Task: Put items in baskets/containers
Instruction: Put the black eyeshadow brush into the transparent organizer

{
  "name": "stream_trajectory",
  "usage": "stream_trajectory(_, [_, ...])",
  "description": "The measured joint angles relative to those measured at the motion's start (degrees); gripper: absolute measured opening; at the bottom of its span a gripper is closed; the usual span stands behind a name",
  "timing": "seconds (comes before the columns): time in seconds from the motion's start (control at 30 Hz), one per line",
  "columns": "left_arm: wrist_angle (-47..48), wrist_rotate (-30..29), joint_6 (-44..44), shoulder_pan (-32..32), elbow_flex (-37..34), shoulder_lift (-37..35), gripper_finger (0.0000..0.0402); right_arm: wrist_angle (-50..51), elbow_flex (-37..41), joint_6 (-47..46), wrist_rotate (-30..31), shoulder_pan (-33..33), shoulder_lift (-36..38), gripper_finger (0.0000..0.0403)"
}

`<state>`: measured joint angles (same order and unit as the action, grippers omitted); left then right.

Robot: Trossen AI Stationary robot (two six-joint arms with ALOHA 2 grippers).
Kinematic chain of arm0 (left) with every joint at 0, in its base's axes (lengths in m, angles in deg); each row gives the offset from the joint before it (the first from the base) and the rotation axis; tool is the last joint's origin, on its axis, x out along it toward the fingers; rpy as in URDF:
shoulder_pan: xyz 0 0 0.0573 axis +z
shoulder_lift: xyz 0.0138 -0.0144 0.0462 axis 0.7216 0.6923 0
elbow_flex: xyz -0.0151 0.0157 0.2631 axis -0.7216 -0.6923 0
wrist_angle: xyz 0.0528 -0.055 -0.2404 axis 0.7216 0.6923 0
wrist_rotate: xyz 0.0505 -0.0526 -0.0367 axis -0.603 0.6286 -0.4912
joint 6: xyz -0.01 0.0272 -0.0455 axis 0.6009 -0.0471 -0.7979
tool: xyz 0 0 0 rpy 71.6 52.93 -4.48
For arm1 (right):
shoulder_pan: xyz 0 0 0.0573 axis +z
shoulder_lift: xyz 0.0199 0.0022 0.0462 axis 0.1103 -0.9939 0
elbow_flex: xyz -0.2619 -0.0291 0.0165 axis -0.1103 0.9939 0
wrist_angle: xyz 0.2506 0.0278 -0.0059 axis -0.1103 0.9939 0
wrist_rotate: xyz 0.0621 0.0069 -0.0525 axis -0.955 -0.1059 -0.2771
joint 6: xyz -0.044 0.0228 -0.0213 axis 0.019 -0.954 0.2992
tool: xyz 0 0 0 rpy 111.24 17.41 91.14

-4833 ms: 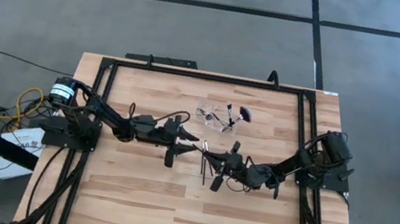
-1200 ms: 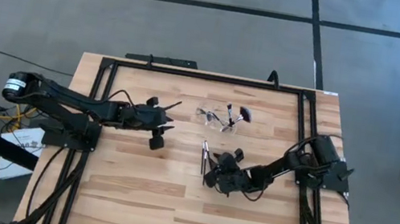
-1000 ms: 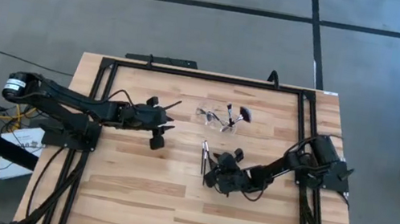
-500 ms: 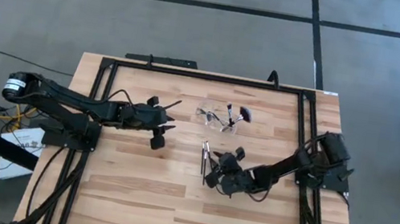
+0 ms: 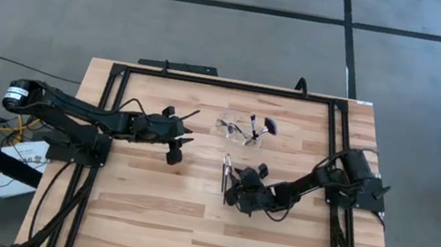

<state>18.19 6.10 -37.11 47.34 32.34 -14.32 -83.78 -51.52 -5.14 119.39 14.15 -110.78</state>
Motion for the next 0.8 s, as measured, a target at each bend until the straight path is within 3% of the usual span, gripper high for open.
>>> stream_trajectory(0.3, [-0.2, 0.0, 0.0, 0.0, 0.0, 0.0, 0.0111, 4.9, 0.3, 5.7, -3.0, 0.1, 3.8, 0.0116])
stream_trajectory(0.5, [-0.4, 0.0, 0.0, 0.0, 0.0, 0.0, 0.0111, 11.4, -0.1, -2.4, -4.9, -0.5, 4.4, 0.0116])
stream_trajectory(0.8, [-0.5, 0.0, 0.0, 0.0, 0.0, 0.0, 0.0111, 13.6, -0.1, -3.5, -5.8, -0.4, 4.0, 0.01])
